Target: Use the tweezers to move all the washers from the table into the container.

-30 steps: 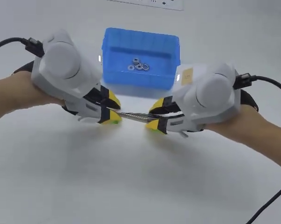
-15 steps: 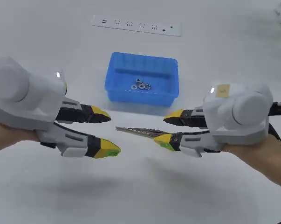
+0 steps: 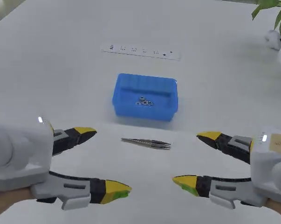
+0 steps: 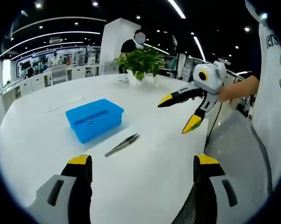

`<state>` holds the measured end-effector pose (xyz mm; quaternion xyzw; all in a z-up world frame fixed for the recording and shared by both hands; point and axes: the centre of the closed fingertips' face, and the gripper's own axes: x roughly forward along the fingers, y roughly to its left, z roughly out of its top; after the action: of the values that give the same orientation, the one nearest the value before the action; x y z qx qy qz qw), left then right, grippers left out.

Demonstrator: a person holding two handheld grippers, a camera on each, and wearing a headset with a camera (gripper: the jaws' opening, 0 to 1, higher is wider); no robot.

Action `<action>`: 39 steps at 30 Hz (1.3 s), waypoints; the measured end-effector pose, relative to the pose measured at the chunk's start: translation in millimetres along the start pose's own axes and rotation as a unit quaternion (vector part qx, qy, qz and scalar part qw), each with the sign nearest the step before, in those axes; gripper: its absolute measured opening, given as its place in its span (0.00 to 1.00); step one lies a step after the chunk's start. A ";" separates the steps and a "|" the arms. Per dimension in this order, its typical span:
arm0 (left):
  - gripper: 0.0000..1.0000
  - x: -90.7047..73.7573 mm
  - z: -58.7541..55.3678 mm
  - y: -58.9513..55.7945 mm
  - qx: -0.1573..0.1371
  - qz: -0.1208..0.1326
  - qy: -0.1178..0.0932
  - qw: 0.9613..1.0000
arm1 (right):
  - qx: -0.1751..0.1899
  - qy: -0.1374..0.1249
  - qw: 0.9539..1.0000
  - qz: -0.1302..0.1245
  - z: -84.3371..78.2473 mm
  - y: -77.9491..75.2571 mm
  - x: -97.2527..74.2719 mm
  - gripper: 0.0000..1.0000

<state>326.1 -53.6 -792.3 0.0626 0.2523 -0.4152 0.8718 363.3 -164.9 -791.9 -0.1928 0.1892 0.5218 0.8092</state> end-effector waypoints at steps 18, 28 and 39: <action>0.99 -37.6 10.4 -1.4 0.055 0.000 0.012 0.998 | -0.024 -0.008 1.000 -0.017 12.8 24.2 -29.8 1.00; 0.99 -49.3 11.1 -16.6 0.062 -0.020 0.020 0.998 | -0.024 -0.007 1.000 0.010 13.4 35.8 -36.3 1.00; 0.99 -57.4 12.1 -27.5 0.061 -0.020 0.029 0.998 | -0.014 0.007 1.000 0.014 1.8 36.9 -39.6 1.00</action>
<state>279.7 -35.6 -750.8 0.1227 0.2530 -0.4449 0.8503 314.4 -180.5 -774.5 -0.2050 0.1899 0.5342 0.7978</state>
